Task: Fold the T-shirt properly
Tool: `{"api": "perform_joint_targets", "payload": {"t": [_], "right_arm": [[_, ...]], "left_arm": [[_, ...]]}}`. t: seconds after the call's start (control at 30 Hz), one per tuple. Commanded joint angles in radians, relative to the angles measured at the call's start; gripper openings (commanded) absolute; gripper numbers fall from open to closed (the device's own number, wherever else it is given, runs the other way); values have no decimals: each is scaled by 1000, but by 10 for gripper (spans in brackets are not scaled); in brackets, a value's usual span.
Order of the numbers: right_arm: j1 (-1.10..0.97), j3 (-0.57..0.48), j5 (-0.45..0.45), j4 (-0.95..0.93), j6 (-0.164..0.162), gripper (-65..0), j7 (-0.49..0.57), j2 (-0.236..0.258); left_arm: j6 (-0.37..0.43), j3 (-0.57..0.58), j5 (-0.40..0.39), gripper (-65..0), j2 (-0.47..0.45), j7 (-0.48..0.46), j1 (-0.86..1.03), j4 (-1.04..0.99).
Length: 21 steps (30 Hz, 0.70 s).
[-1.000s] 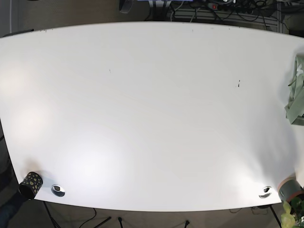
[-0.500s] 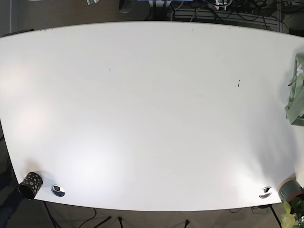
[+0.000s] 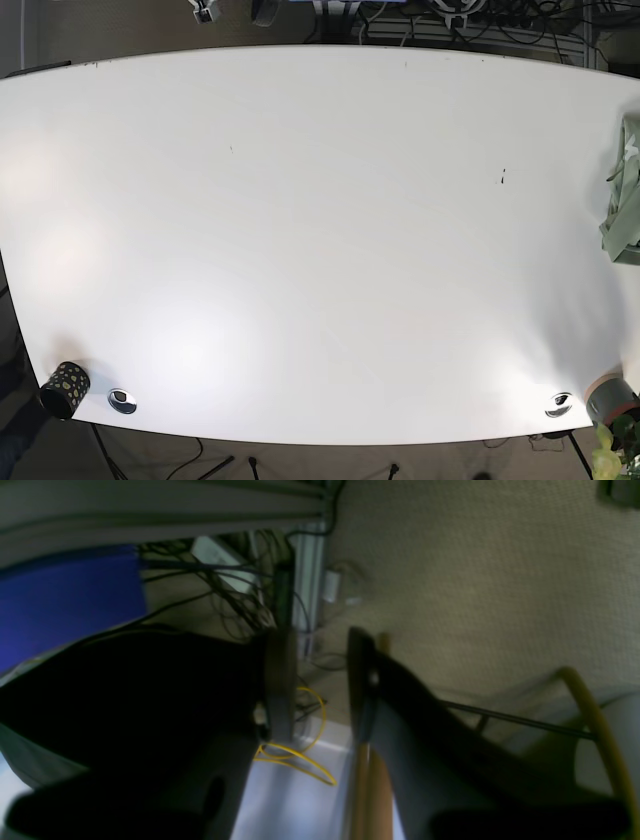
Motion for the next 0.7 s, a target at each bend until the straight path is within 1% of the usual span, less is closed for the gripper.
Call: {"api": "perform_joint_targets", "payload": {"t": [0.0,0.1,0.37,0.43,0.5,0.53,0.6,0.67], "right_arm": [[20,0,7,-48,14,-491,11,-1],[55,0,7,-96,14,-491,12,-1],[95,-2,7,-107,14,-491,6,-9],[97,-2,7,-107,14,-491,6,-10],[107,-2,7,-107,14,-491,6,-12],[117,-2,7,-107,14,-491,6,-15],[132,-2,7,-125,14,-491,6,-32],[146,-2,5,-154,14,-491,6,-33]], "left_arm": [[2,-1,0,-210,-6,-10,-22,-74],[2,-1,0,-210,-7,-10,-54,-135],[5,-1,0,-210,-7,-6,-117,-149],[34,-1,0,-210,-7,-4,-126,-151],[93,0,1,-210,-7,-4,-129,-151],[108,2,1,-210,-7,-6,-130,-151],[114,19,1,-210,-7,-7,-130,-151],[113,35,1,-208,-7,-7,-130,-151]]}}
